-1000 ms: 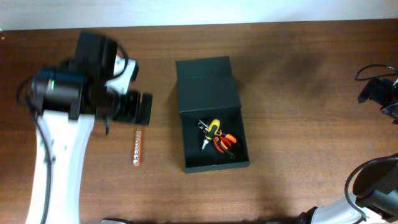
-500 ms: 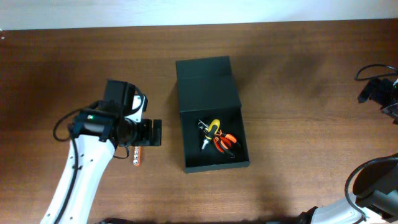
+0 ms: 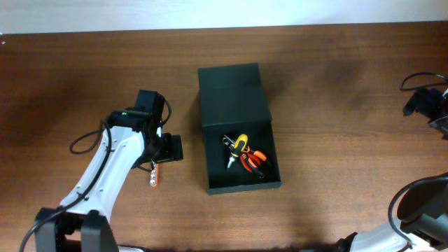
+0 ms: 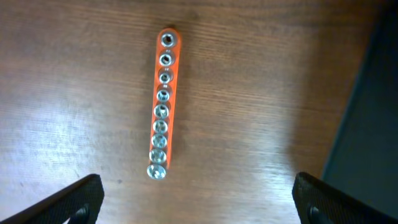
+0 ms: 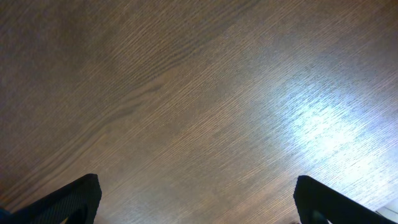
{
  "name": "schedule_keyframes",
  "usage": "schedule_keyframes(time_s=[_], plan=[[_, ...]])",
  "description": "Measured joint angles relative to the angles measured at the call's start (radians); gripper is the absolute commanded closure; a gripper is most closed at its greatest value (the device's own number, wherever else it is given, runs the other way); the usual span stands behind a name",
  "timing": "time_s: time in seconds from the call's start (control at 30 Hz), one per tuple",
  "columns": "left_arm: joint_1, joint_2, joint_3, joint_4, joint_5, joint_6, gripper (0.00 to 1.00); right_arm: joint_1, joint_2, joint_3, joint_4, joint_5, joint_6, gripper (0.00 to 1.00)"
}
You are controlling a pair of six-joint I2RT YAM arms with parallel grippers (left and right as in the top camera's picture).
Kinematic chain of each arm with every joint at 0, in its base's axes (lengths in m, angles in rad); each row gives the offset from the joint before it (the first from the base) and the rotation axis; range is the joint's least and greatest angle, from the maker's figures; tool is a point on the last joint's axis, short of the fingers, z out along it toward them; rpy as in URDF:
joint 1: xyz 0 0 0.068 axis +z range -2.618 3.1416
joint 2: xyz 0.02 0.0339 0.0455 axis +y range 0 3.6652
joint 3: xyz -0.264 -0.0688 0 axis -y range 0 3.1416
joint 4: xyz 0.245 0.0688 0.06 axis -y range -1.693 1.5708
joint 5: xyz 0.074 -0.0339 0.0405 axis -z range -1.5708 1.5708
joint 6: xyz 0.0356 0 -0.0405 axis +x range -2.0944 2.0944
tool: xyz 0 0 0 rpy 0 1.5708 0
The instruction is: Pack container
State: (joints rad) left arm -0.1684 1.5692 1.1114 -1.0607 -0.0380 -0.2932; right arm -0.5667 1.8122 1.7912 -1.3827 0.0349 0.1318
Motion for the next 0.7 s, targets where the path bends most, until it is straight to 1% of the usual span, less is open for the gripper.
schedule_keyframes(time_s=[0.13,0.2,0.33,0.4,0.5,0.6,0.7], plan=[[0.016,0.034,-0.011,0.012,-0.001,0.080,0.01,0.000,0.000,0.000,0.000,0.000,0.000,0.01],[0.032,0.040,-0.011,0.013,0.000,0.101,0.01,0.000,0.000,0.000,0.000,0.000,0.000,0.01],[0.094,0.043,-0.011,0.016,0.013,0.172,0.01,0.000,0.000,0.000,0.000,0.000,0.000,0.01],[0.138,0.043,-0.012,0.019,0.042,0.230,0.01,0.000,0.000,0.000,0.000,0.000,0.000,0.01],[0.176,0.043,-0.028,0.040,0.065,0.288,0.01,0.000,0.000,0.000,0.000,0.000,0.000,0.01],[0.182,0.044,-0.060,0.077,0.082,0.317,0.01,0.000,0.000,0.000,0.000,0.000,0.000,0.01],[0.181,0.044,-0.089,0.104,0.087,0.320,0.01,0.000,0.000,0.000,0.000,0.000,0.000,0.01]])
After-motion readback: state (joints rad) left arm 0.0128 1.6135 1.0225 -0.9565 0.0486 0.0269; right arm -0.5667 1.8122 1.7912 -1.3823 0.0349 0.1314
